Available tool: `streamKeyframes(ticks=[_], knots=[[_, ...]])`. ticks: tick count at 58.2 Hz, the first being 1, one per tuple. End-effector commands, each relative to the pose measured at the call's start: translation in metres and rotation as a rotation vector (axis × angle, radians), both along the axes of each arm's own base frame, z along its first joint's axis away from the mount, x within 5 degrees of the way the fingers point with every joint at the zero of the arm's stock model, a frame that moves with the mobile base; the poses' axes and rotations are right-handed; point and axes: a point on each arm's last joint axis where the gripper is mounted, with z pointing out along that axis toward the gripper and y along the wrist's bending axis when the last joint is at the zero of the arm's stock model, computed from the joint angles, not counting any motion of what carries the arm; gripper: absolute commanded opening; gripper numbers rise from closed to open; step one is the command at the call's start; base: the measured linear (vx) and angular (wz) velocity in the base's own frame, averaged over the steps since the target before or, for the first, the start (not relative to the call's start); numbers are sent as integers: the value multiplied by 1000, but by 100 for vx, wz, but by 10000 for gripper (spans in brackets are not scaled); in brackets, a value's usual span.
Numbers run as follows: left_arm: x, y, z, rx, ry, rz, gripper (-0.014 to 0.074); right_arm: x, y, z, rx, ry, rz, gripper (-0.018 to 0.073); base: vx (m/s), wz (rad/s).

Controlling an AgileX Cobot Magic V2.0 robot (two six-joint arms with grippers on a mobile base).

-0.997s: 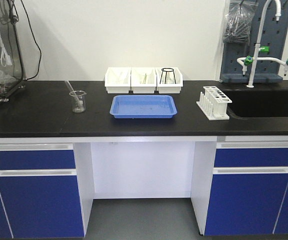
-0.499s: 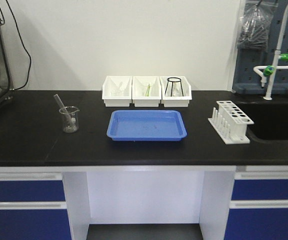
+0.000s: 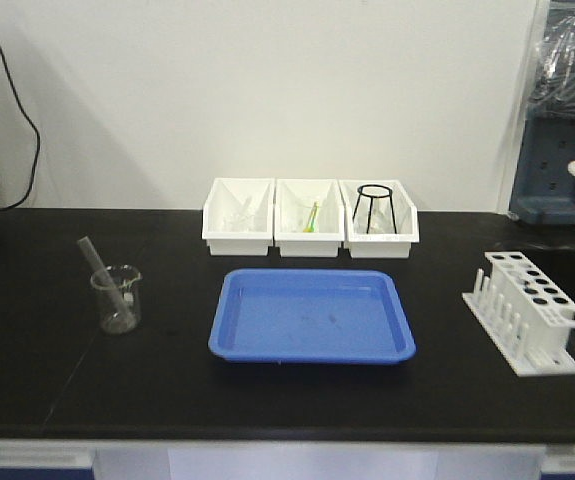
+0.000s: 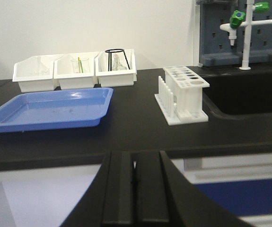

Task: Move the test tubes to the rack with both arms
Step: 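Drive the base forward up to the bench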

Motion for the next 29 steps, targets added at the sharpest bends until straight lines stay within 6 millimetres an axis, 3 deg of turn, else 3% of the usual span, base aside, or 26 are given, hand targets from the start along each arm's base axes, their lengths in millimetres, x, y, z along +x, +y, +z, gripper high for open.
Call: streamKeyframes(ticks=[1, 29], knots=[[0, 0, 0, -24, -65, -1, -20, 0, 0, 4, -21, -71, 2, -8, 47, 1], [0, 0, 0, -24, -65, -1, -20, 0, 0, 4, -21, -71, 2, -8, 44, -2]])
